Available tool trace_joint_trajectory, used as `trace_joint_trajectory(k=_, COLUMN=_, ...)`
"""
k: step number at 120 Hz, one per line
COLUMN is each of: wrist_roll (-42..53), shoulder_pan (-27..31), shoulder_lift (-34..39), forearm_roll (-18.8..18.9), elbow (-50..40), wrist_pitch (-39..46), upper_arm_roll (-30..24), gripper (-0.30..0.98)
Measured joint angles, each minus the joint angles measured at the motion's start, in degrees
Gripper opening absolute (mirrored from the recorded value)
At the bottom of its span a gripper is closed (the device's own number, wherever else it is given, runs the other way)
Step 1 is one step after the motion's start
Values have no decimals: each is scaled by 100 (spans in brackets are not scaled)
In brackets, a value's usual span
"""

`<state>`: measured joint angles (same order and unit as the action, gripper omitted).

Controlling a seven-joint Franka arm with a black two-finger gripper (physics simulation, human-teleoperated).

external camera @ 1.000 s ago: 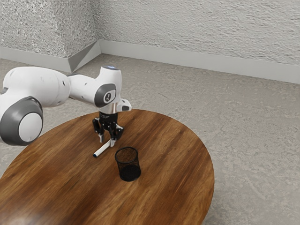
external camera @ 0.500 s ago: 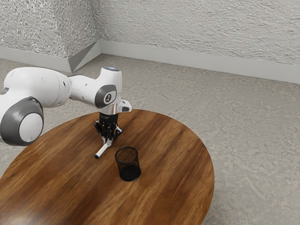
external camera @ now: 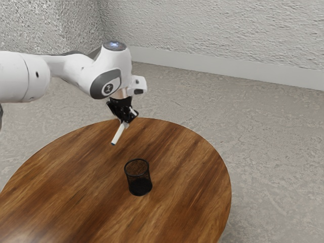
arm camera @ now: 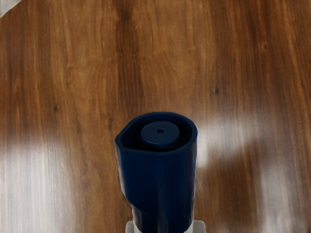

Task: Put the marker into the pen holder.

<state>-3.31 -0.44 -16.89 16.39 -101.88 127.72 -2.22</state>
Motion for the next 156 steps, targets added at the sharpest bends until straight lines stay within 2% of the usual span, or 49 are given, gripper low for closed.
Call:
trace_joint_trajectory(k=21, wrist_roll=-187, shoulder_pan=0, shoulder_lift=1180, forearm_roll=359, elbow=-1400, wrist_pitch=1531, upper_arm_roll=-344, gripper=-10)
trace_joint_trajectory(k=40, wrist_roll=-659, shoulder_pan=-34, shoulder_lift=1964, forearm_roll=417, elbow=-2571, wrist_pitch=2277, upper_arm_roll=-769, gripper=-10)
trace_joint_trajectory(k=55, wrist_roll=-1053, shoulder_pan=-99, shoulder_lift=2180, forearm_roll=404, elbow=-3038, wrist_pitch=2552, upper_arm_roll=-879, gripper=-10)
trace_joint_trajectory(k=77, wrist_roll=-1491, shoulder_pan=122, shoulder_lift=2188, forearm_roll=373, elbow=-3193, wrist_pitch=2713, upper_arm_roll=-937, gripper=-8)
trace_joint_trajectory(k=92, wrist_roll=-1734, shoulder_pan=47, shoulder_lift=2167, forearm_roll=369, elbow=-3257, wrist_pitch=2758, upper_arm_roll=-1000, gripper=-4)
trace_joint_trajectory(k=113, wrist_roll=-1900, shoulder_pan=52, shoulder_lift=2176, forearm_roll=280, elbow=-3267, wrist_pitch=2747, upper_arm_roll=-992, gripper=34)
trace_joint_trajectory(k=125, wrist_roll=-1970, shoulder_pan=35, shoulder_lift=2140, forearm_roll=260, elbow=-3216, wrist_pitch=2670, upper_arm_roll=-952, gripper=47)
trace_joint_trajectory(k=133, wrist_roll=-2004, shoulder_pan=53, shoulder_lift=1932, forearm_roll=241, elbow=-2761, wrist_pitch=2525, upper_arm_roll=-834, gripper=53)
trace_joint_trajectory(k=141, wrist_roll=-2031, shoulder_pan=125, shoulder_lift=1793, forearm_roll=64, elbow=-1917, wrist_pitch=1903, upper_arm_roll=-757, gripper=57)
trace_joint_trajectory(k=156, wrist_roll=-1980, shoulder_pan=147, shoulder_lift=1714, forearm_roll=-462, elbow=-310, wrist_pitch=100, upper_arm_roll=-522, gripper=62)
